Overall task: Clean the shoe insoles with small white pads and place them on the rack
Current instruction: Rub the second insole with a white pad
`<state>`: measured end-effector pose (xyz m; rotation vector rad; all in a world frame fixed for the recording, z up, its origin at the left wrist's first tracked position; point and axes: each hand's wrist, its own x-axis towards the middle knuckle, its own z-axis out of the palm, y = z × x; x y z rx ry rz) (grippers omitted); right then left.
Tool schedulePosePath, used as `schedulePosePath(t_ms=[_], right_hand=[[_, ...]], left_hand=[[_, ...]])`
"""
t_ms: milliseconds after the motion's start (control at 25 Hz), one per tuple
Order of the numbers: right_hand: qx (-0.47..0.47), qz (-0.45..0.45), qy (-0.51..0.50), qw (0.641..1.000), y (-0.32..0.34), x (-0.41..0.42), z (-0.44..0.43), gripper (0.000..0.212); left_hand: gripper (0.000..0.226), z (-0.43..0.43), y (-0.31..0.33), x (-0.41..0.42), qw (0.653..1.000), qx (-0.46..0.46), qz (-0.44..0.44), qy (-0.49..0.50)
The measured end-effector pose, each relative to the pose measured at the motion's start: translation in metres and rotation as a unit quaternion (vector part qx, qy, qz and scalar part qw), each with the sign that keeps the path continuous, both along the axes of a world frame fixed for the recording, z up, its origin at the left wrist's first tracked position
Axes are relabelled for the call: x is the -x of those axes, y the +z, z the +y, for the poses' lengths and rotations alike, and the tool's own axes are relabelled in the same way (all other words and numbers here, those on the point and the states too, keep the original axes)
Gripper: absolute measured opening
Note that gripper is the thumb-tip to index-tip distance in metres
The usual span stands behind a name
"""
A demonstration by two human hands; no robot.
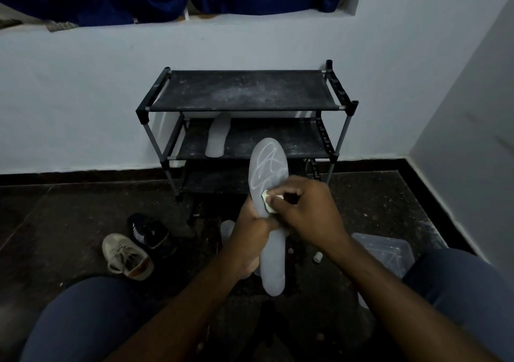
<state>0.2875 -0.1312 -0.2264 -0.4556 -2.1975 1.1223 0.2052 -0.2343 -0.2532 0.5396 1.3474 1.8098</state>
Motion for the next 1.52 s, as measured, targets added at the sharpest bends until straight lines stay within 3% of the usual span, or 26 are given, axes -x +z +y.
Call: schedulePosePath(t_ms=[120,360,440,520,600,680,840,960,1120,1320,1440,1520], right_hand=[[-0.017,-0.014,0.021,1.000,0.002,0.002,-0.007,0.011],[-0.018,0.010,-0.007,1.000,0.004,0.002,-0.001,0.009],[-0.023,0.003,0.026,0.999,0.006,0.001,-0.005,0.011],[-0.023,-0.013,0.043,0.999,0.005,-0.001,-0.005,0.013],[-0.011,0.004,0.009,1.000,0.003,0.000,0.000,0.010],[-0.005,0.020,-0.006,1.000,0.004,0.002,0.000,0.009],[-0.004,-0.003,0.053,0.999,0.005,0.000,-0.006,0.012],[-0.001,0.016,0.005,1.000,0.004,0.002,0.002,0.009],[-0.002,0.007,0.047,0.999,0.007,-0.001,-0.007,0.009],[-0.002,0.010,0.007,1.000,0.007,0.000,0.002,0.008],[-0.012,0.000,0.041,0.999,0.009,-0.001,-0.007,0.010],[-0.009,-0.011,0.035,0.999,0.009,-0.002,-0.004,0.010]], left_hand=[[0.029,0.004,0.003,-0.004,1.000,0.018,0.008,0.010],[0.047,-0.005,0.000,0.000,0.998,0.037,0.040,-0.028],[0.038,0.000,-0.003,0.001,0.993,0.082,0.080,-0.019],[0.031,0.005,-0.006,0.001,0.994,0.097,0.057,0.001],[0.036,0.005,-0.008,0.000,0.996,0.082,0.019,0.000],[0.049,0.003,-0.009,-0.003,0.997,0.069,0.037,-0.021],[0.037,0.003,-0.002,-0.005,0.996,0.057,0.070,-0.019],[0.057,-0.001,-0.006,-0.003,0.998,0.038,0.014,-0.039],[0.034,0.003,-0.003,-0.003,0.997,0.045,0.048,-0.032],[0.062,-0.005,-0.002,-0.004,0.998,0.019,-0.013,-0.063],[0.051,-0.001,-0.003,-0.003,0.998,0.039,0.010,-0.052],[0.055,-0.003,-0.004,-0.003,0.998,0.028,0.006,-0.052]])
